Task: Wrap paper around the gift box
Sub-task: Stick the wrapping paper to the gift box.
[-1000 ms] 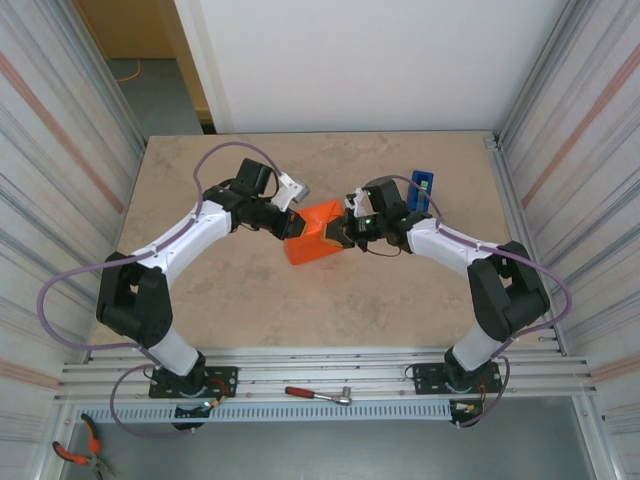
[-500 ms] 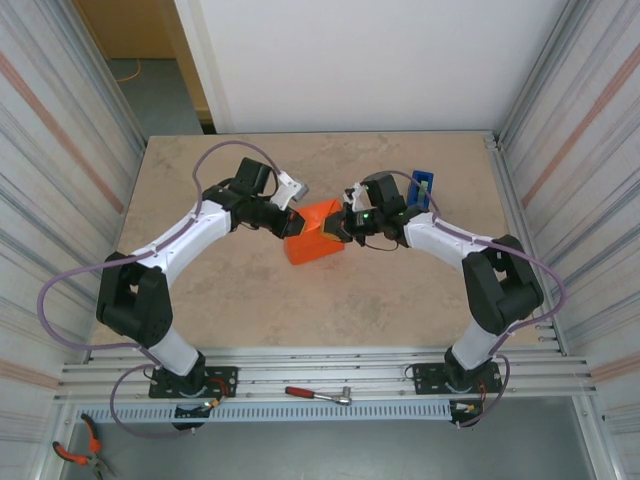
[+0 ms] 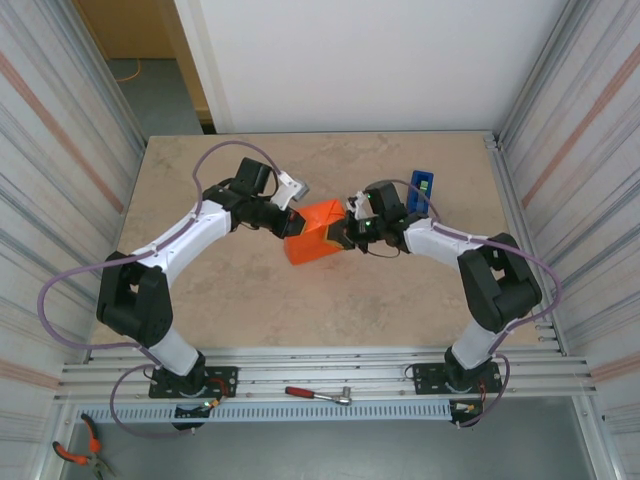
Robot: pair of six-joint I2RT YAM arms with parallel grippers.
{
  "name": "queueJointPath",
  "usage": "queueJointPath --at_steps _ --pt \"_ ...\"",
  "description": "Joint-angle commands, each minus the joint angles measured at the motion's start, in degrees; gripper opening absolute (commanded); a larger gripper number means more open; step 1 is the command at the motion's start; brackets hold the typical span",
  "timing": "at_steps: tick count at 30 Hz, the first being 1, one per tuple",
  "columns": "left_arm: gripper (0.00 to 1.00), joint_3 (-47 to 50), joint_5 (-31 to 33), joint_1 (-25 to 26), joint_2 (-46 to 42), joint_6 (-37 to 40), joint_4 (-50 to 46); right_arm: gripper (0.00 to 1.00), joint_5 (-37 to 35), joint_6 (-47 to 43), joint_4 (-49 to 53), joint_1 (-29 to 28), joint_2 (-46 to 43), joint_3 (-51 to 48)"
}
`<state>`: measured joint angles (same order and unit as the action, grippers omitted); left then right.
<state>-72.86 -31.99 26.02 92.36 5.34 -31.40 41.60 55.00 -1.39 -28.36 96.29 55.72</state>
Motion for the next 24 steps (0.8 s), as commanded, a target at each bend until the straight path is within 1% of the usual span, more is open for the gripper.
queueJointPath --at_steps 1,4,8,11,12,14,16,18,20,24 --pt "0.0 1.0 0.9 0.9 2.0 1.1 -4.2 0.0 -1.6 -1.0 2.2 1.5 -4.5 -3.0" --pt "0.0 -0.3 -0.4 0.9 1.2 0.8 -4.4 0.0 -2.0 -2.2 5.1 2.2 -7.7 -2.8" --pt "0.0 -2.2 -1.6 0.9 -0.2 -0.5 -3.6 0.0 -3.6 -4.4 10.0 2.2 -10.9 0.8" --pt "0.0 -4.2 -2.5 0.9 -0.9 -1.6 -3.2 0.0 -4.1 -4.8 11.7 2.1 -11.2 4.7" --pt "0.02 -4.8 -2.7 0.9 -1.2 -2.0 -2.9 0.0 -4.2 -4.9 12.0 2.0 -10.8 5.9" --pt "0.09 -5.2 -2.6 0.8 -2.1 -3.5 -1.4 0.0 -4.1 -5.0 12.5 1.7 -9.3 9.0" --pt "0.19 -5.0 -2.1 0.8 -3.6 -5.0 0.3 0.0 -3.9 -5.2 12.8 1.0 -7.5 11.6" --pt "0.25 -3.9 -0.7 0.7 -5.2 -6.3 2.4 0.0 -3.8 -5.3 13.0 0.4 -5.3 14.2" --pt "0.34 -1.7 1.5 0.5 -7.3 -7.8 5.3 0.0 -4.1 -5.1 13.1 -0.4 -3.2 16.7" --pt "0.61 5.1 6.0 -1.3 -11.8 -12.3 12.4 0.0 -4.2 -4.9 13.8 -1.6 1.4 21.6"
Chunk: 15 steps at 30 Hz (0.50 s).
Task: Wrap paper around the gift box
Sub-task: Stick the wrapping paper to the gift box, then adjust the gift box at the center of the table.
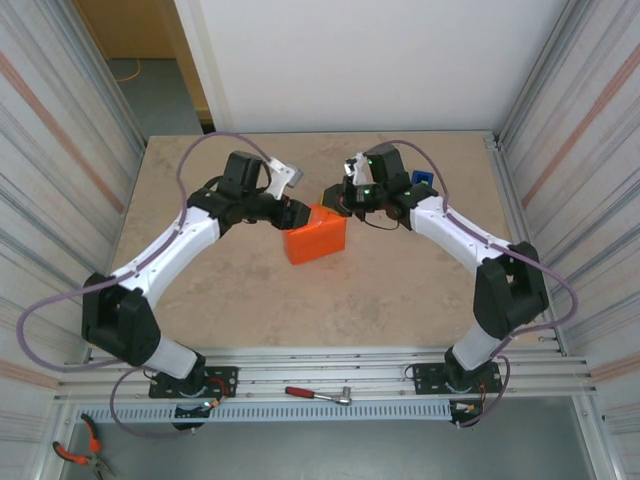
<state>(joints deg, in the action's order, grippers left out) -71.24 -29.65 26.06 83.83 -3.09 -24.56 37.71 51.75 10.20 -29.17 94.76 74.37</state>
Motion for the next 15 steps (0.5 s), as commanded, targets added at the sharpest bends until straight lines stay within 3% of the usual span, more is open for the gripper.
queueJointPath --at_steps 1,2,3,4,15 --pt "0.69 5.3 4.4 -2.0 -4.3 -5.2 7.3 0.0 -0.3 -1.7 2.4 -1.0 4.0 4.1" --pt "0.75 6.8 4.8 -2.6 -5.1 -6.3 8.4 0.0 -0.3 -1.8 2.5 -1.3 4.9 5.0" --pt "0.94 8.3 5.3 -3.5 -5.8 -7.3 9.3 0.0 -0.5 -2.0 3.0 -1.6 5.9 6.0" --pt "0.99 9.7 5.6 -4.3 -6.4 -8.3 10.1 0.0 -0.8 -2.3 3.7 -1.8 6.9 6.8" --pt "0.99 21.7 9.6 -8.4 -9.9 -16.0 20.0 0.0 -2.6 -1.1 3.2 -2.1 9.9 4.1"
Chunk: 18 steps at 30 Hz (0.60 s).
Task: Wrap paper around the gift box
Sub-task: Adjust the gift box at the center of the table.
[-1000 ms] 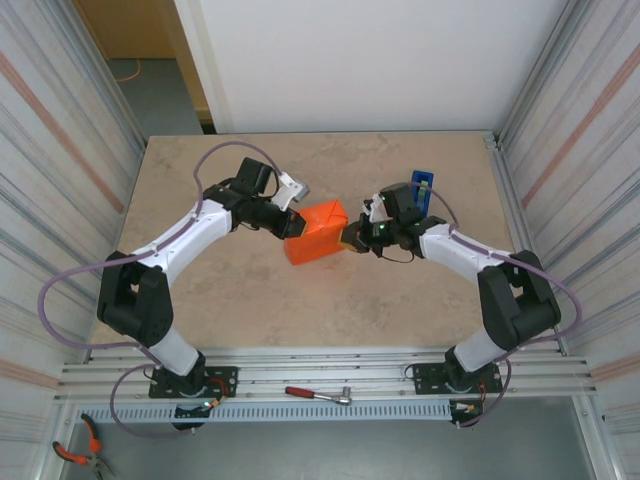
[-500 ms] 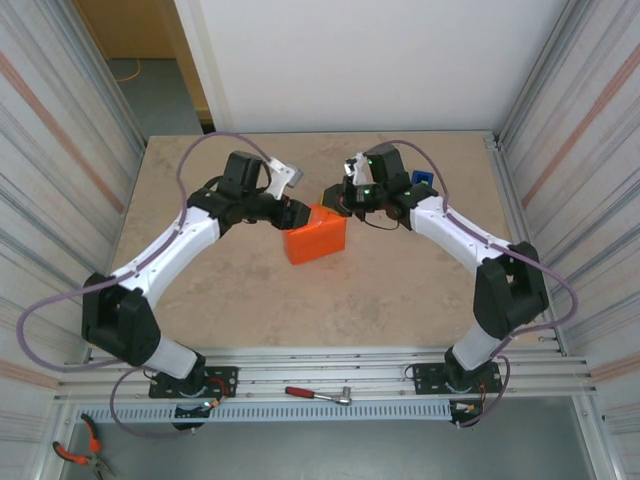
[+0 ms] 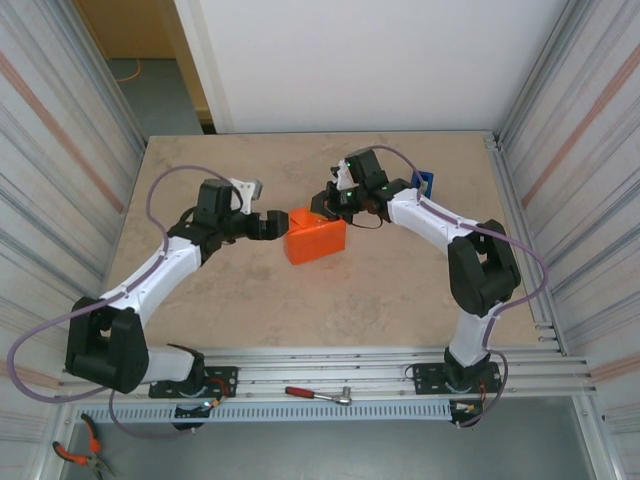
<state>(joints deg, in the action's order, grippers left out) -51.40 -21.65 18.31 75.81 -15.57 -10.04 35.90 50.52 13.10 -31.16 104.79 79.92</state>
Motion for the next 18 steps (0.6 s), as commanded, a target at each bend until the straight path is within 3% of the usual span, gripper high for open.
queueJointPath --at_steps 1,9,15,18 --pt "0.99 2.9 1.5 -0.6 -1.9 -3.8 7.4 0.0 -0.7 0.4 -0.2 -0.1 -0.7 -1.7" --pt "0.99 6.2 1.8 -0.6 -1.6 -11.4 16.2 0.02 -2.0 0.1 1.5 2.2 -6.0 0.3" --pt "0.99 5.8 -1.6 -0.6 0.8 -18.0 19.3 0.27 -3.7 -0.9 3.3 8.6 -10.3 -2.2" --pt "0.99 4.8 -5.4 -0.6 3.5 -21.4 21.1 0.45 -4.6 -1.4 3.7 11.3 -11.4 -4.0"
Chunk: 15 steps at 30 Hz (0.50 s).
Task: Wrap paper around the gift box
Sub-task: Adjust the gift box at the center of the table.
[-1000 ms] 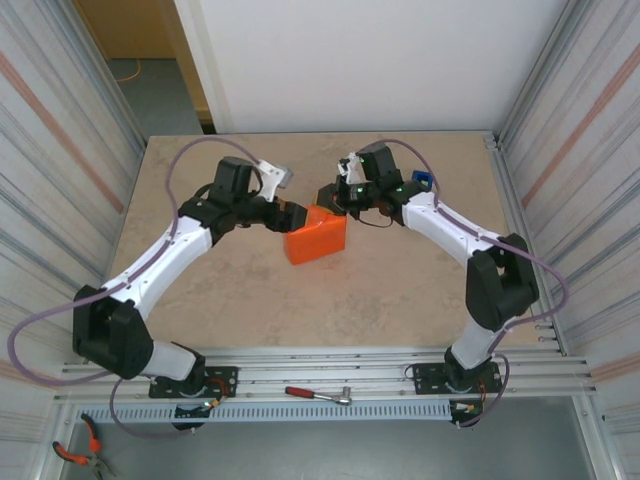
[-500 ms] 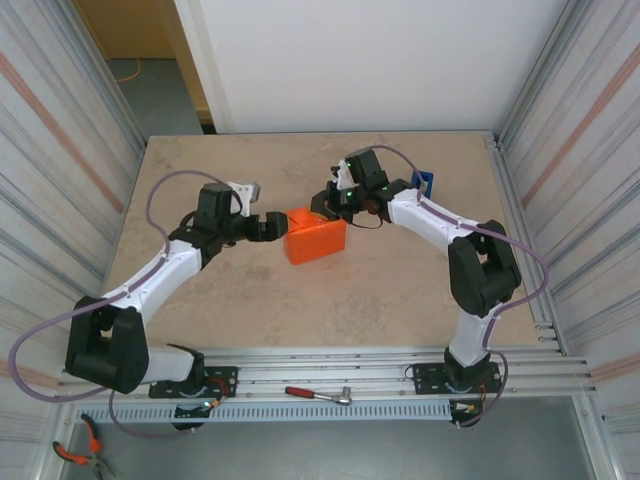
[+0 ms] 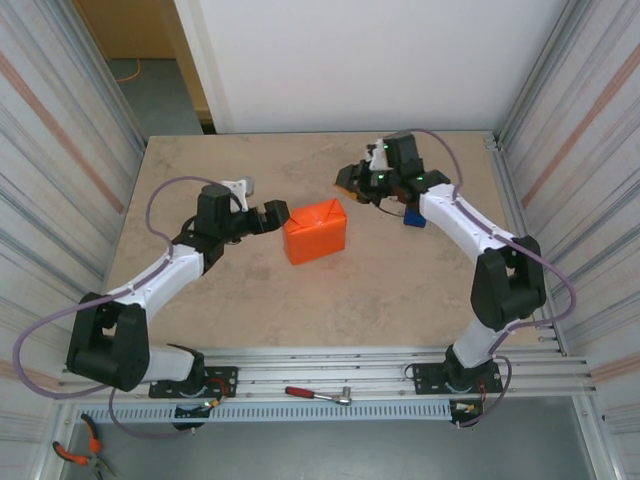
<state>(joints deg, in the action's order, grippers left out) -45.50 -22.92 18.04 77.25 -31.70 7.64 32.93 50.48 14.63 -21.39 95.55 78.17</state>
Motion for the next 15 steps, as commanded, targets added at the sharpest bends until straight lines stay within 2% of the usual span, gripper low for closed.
queueJointPath --at_steps 1,3,6,15 --pt "0.99 -1.6 -5.4 -0.4 3.2 -6.2 3.8 0.49 -1.7 -1.4 2.2 2.1 -2.2 -2.8" --pt "0.99 -2.4 -8.2 -0.3 5.5 -8.5 5.2 0.53 -1.5 -1.3 1.8 2.8 -1.9 -3.8" --pt "0.99 -2.3 -10.2 0.1 7.8 -11.2 8.1 0.54 -0.8 -0.5 0.4 2.5 -1.0 -5.2" --pt "0.99 -5.3 -13.4 1.8 12.4 -11.1 9.1 0.52 2.1 6.7 -10.8 0.1 0.4 -11.0"
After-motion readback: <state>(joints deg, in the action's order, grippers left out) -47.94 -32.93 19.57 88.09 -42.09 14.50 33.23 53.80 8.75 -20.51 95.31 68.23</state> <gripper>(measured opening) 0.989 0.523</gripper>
